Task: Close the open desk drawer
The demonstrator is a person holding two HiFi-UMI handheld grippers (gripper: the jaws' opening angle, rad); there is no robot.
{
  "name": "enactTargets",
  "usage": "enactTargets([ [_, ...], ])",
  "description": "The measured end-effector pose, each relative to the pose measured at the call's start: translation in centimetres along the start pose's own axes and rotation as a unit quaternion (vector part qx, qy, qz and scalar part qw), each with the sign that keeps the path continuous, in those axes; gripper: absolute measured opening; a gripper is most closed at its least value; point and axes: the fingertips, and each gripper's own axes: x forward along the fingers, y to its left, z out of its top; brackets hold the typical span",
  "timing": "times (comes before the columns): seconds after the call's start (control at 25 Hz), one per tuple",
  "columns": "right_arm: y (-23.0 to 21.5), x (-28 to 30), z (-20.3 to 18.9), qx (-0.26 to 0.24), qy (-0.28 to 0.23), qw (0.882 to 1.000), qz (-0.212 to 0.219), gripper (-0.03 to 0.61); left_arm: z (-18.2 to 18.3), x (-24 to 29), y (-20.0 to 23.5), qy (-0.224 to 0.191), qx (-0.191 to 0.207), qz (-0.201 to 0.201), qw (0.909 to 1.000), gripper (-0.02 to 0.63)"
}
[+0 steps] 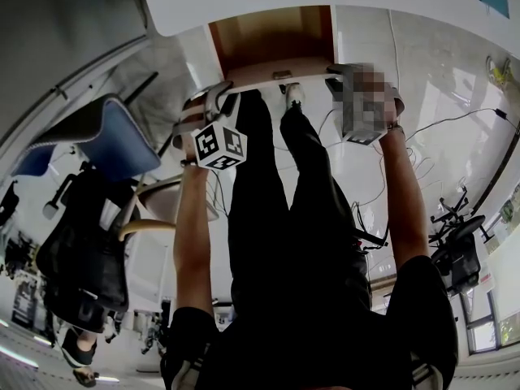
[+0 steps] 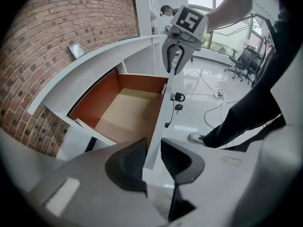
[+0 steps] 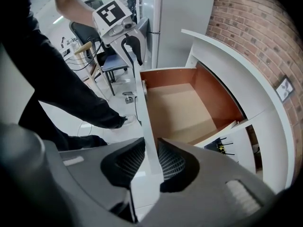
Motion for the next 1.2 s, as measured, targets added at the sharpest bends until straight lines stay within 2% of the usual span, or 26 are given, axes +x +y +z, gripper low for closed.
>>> enactTargets([
  [0.36,-1.0,-0.9,0.8,-0.001,-0.007,1.0,0.013,0.086,0.6,-0.9,1.4,-0.004,0.012,-0.01,0.9999,0.109],
  [1.2,-8.5,0.0,1.9,0.007,-0.021,0.999,-0.037,0.097,2.3,0.7,8.2,-0.006,0.01,0.038,0.9992,0.117],
])
